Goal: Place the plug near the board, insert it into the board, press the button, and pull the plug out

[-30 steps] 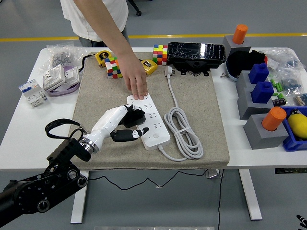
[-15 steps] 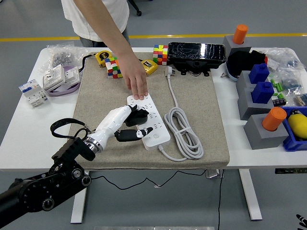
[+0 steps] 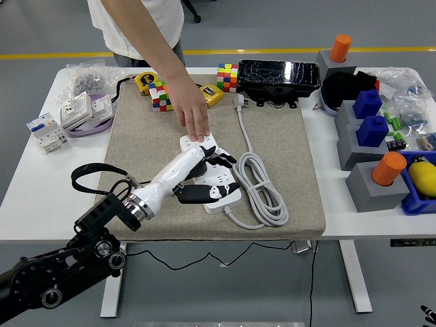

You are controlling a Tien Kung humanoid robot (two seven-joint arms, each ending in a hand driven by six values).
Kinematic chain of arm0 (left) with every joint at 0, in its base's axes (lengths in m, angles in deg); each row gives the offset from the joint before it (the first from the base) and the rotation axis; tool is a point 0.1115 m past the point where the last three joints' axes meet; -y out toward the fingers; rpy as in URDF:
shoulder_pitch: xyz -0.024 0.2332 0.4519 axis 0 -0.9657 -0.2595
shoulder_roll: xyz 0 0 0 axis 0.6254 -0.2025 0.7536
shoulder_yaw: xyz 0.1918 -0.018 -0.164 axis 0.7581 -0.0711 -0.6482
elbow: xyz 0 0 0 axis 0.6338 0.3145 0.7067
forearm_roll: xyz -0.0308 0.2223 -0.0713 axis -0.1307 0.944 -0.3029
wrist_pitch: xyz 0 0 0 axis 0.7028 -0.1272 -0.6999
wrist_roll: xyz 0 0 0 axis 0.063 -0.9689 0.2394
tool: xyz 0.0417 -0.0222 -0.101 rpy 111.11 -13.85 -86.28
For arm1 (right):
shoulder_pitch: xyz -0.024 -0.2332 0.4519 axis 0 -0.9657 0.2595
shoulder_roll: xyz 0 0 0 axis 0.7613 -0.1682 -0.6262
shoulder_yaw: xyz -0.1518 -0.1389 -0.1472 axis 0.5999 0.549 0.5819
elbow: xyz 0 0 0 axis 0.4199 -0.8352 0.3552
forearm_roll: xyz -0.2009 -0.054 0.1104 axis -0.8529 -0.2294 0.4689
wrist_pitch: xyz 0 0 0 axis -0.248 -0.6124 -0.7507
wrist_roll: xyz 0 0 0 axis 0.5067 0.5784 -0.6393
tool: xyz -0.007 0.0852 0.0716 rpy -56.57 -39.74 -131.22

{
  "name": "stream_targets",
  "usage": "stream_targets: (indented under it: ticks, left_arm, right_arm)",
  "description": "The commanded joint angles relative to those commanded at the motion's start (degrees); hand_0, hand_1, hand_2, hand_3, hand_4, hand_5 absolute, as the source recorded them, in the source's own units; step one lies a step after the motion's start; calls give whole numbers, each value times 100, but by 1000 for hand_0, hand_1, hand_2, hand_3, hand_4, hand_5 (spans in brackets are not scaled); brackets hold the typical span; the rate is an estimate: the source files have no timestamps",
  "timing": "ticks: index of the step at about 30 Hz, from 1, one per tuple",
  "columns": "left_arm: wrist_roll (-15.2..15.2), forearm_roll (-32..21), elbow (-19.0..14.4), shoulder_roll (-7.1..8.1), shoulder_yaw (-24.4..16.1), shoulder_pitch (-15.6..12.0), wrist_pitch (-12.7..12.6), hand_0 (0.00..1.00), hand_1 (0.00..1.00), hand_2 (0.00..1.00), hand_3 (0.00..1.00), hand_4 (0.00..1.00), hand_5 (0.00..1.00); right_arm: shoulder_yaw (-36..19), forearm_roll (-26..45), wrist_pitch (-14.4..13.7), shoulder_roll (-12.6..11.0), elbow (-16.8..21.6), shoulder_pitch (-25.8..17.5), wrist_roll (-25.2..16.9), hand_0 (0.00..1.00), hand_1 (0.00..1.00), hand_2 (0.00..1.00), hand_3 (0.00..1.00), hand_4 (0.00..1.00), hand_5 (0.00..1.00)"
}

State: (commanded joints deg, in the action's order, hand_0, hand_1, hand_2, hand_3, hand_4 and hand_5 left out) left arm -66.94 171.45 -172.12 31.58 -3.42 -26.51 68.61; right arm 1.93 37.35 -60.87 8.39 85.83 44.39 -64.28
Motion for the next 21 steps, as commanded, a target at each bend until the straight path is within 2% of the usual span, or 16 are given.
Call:
stream_targets:
  ticks: [2, 3, 8, 9, 11, 14, 15, 21]
  left_arm:
    - [274, 160, -27, 4, 7, 17, 250, 297, 372, 476, 640, 795, 406]
    - [405, 254, -35, 5, 15, 27, 364, 108, 86, 178, 649, 772, 221]
    - [1044, 402, -93, -2, 44, 49, 860, 108, 86, 178, 649, 772, 221]
    - [1168, 354, -103, -4, 48, 50, 945, 78, 74, 130, 772, 807, 237]
    - [1405, 302, -119, -7, 64, 49, 1104, 78, 74, 130, 772, 807, 237]
    - [1500, 291, -134, 3, 75, 40, 1172, 78, 74, 130, 772, 807, 237]
    - [1523, 286, -137, 5, 78, 41, 1186, 75, 72, 133, 830, 831, 250]
    - [1637, 286, -95, -18, 76, 59, 1219, 74, 70, 133, 845, 831, 255]
  right_arm:
    - [4, 4, 2, -2, -2, -2, 3, 530, 627, 614, 546, 884, 410]
    - [5, 6, 2, -4, -4, -2, 4, 532, 626, 613, 547, 884, 410]
    - [11, 8, 3, -10, -1, -8, 5, 532, 626, 613, 547, 884, 410]
    - [14, 8, 2, -11, -1, -9, 5, 532, 626, 612, 548, 884, 410]
    - [19, 8, 3, -8, -1, -7, 5, 532, 626, 612, 548, 884, 410]
    - [19, 4, 4, -5, 4, -10, 4, 532, 626, 612, 548, 884, 410]
    - [19, 4, 4, -4, 1, -11, 4, 530, 626, 612, 547, 884, 410]
    - [21, 7, 5, -2, -6, -16, 5, 532, 626, 612, 547, 884, 410]
